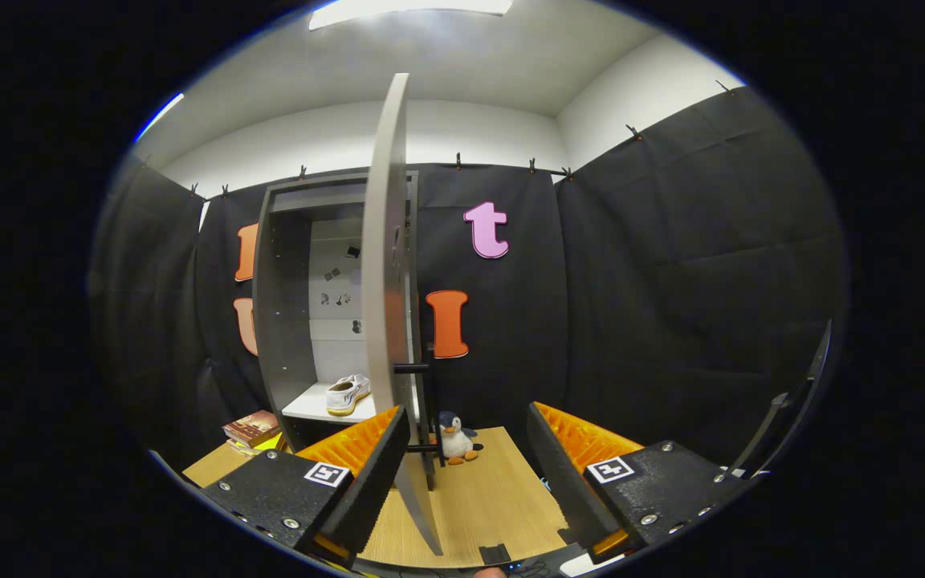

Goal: Open the shoe cabinet door, grab the shoes and put them into the shoe cabinet, then close the shoe cabinet door.

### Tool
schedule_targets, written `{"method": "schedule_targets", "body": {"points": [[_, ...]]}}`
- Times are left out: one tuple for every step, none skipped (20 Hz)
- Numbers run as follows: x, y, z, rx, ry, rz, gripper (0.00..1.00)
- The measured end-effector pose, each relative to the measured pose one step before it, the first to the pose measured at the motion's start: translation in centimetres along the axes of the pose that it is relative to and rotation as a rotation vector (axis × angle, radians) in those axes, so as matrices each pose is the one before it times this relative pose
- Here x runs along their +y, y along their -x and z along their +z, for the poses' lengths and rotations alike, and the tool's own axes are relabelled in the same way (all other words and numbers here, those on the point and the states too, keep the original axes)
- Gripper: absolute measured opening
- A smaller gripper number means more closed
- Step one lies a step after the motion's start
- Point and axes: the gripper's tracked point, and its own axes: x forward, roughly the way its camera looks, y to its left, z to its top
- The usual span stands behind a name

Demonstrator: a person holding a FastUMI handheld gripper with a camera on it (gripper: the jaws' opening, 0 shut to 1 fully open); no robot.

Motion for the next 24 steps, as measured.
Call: {"method": "schedule_targets", "body": {"points": [[-0.326,-0.811,-0.075,-0.00226,-0.01525,0.01314,0.93],[-0.001,-0.731,-0.097,0.00346,-0.0144,0.02328,0.93],[-0.142,-0.743,-0.174,0.00087,-0.00696,0.01211,0.93],[0.136,-0.637,-0.324,0.01053,-0.00805,0.01954,0.93],[-0.053,-0.116,-0.112,0.00467,-0.00289,0.01051,0.94],[0.121,-0.006,0.091,-0.00158,0.00287,0.01492,0.94],[0.041,-0.128,0.142,-0.00154,0.0103,0.00899,0.94],[0.114,-0.155,0.057,-0.00039,0.0102,0.00668,0.94],[0.458,-0.39,0.121,0.00034,0.00601,0.01219,0.94],[0.006,-0.178,0.138,-0.0004,0.00653,0.00448,0.94],[0.126,-0.358,-0.296,0.00023,0.00161,-0.00044,0.94],[0.173,-0.376,-0.226,0.00074,-0.00274,0.0036,0.94],[0.176,-0.402,-0.281,0.00198,-0.00604,0.00386,0.94],[0.16,-0.158,-0.188,0.00262,-0.00671,0.00438,0.94],[0.299,-0.198,-0.187,0.00089,-0.00527,0.00362,0.94],[0.276,-0.121,-0.026,-0.00038,-0.00128,0.00256,0.93],[0.25,-0.11,0.05,-0.00189,0.00181,0.00279,0.92],[0.445,-0.107,0.04,-0.00212,0.00269,0.0045,0.92],[0.431,0.051,-0.015,0.00068,-0.00126,0.00339,0.91],[0.561,0.016,-0.025,0.00295,-0.00246,0.00776,0.91],[0.768,0.016,-0.031,0.00257,-0.00487,0.01091,0.91],[0.861,0.01,-0.072,0.00401,-0.00066,0.01274,0.91],[1.022,-0.244,-0.072,-0.00002,0.00464,0.01329,0.91],[0.933,0.049,0.09,-0.00226,0.0103,0.01217,0.91]]}}
